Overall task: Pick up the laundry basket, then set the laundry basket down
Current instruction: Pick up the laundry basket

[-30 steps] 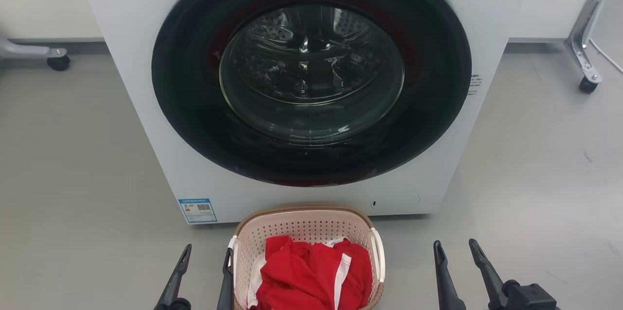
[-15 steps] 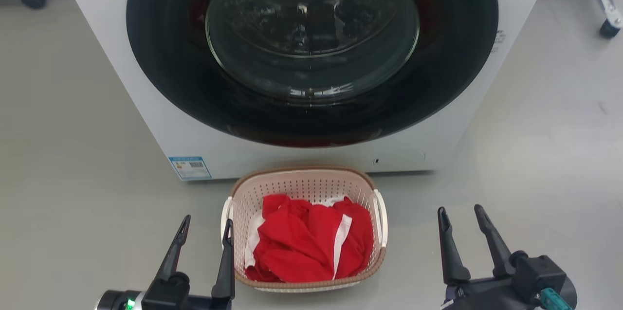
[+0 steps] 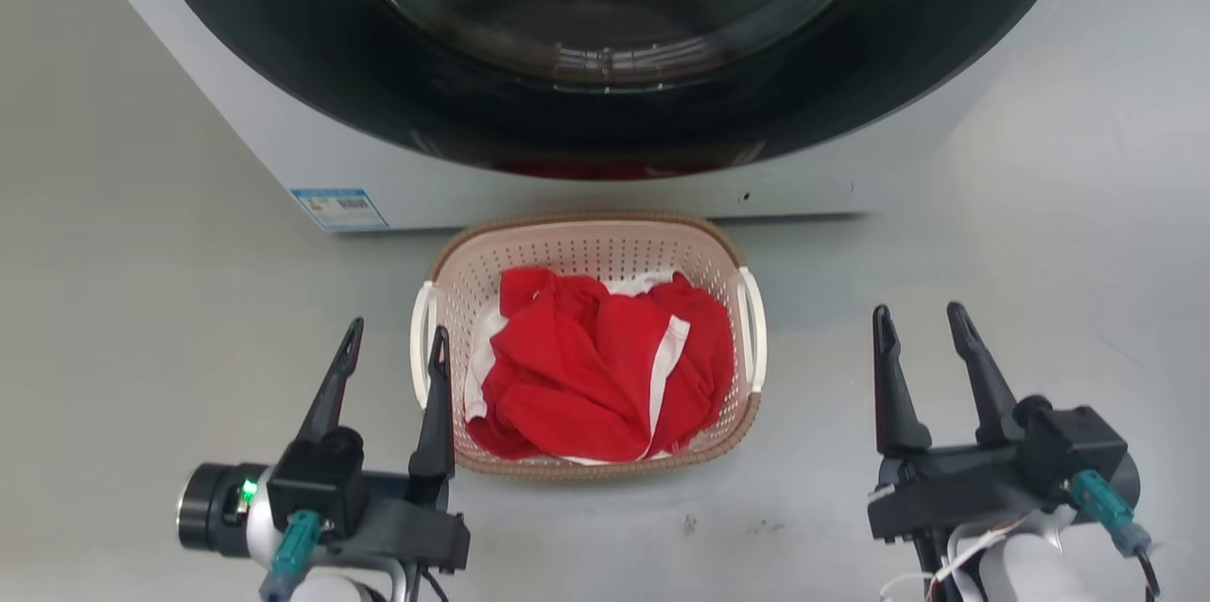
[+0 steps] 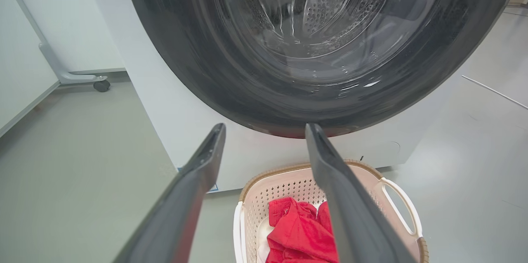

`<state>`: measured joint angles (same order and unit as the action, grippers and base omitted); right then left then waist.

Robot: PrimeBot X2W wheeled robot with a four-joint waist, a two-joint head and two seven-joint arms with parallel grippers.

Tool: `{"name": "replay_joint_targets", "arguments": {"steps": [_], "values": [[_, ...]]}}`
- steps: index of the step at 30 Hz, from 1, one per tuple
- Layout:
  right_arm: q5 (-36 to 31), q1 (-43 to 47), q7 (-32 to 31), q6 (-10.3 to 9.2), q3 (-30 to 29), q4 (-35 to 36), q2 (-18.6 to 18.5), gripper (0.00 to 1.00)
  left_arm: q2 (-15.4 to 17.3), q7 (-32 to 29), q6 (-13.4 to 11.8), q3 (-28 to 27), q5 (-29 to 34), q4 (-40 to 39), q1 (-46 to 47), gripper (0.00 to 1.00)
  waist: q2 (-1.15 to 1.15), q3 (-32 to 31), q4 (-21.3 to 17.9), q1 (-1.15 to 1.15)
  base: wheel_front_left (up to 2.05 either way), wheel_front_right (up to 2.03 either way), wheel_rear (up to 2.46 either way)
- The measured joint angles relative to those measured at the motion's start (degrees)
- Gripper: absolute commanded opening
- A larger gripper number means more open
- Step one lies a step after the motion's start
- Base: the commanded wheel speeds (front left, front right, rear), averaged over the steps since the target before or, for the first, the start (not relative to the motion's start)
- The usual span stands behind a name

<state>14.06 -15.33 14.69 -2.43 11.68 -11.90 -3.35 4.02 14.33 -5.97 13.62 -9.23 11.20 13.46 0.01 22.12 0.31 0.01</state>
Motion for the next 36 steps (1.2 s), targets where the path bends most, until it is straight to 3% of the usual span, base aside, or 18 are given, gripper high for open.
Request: {"name": "replay_joint_targets", "arguments": {"steps": [14, 24, 36], "values": [[-1.47, -11.39, 0.01, 0.48, -0.88, -5.34, -0.29, 1.0, -0.65, 0.15, 0.04, -1.65, -1.38, 6.83, 10.73, 1.0, 0.0, 11.83, 0.34, 0.0, 0.0, 0.0, 0.0], [-2.61, -20.15, 0.01, 1.02, -0.99, -9.89, -0.46, 1.0, -0.92, 0.15, 1.93, -2.11, -2.31, 12.65, 19.12, 1.0, 0.0, 20.34, 0.68, -0.01, 0.0, 0.0, 0.0], [-3.31, -28.77, 0.01, 1.43, -0.57, -15.86, -0.58, 1.0, -1.29, 0.15, 2.45, -4.48, -4.24, 20.48, 27.86, 1.0, 0.01, 30.95, 1.17, 0.0, 0.0, 0.0, 0.0]]}}
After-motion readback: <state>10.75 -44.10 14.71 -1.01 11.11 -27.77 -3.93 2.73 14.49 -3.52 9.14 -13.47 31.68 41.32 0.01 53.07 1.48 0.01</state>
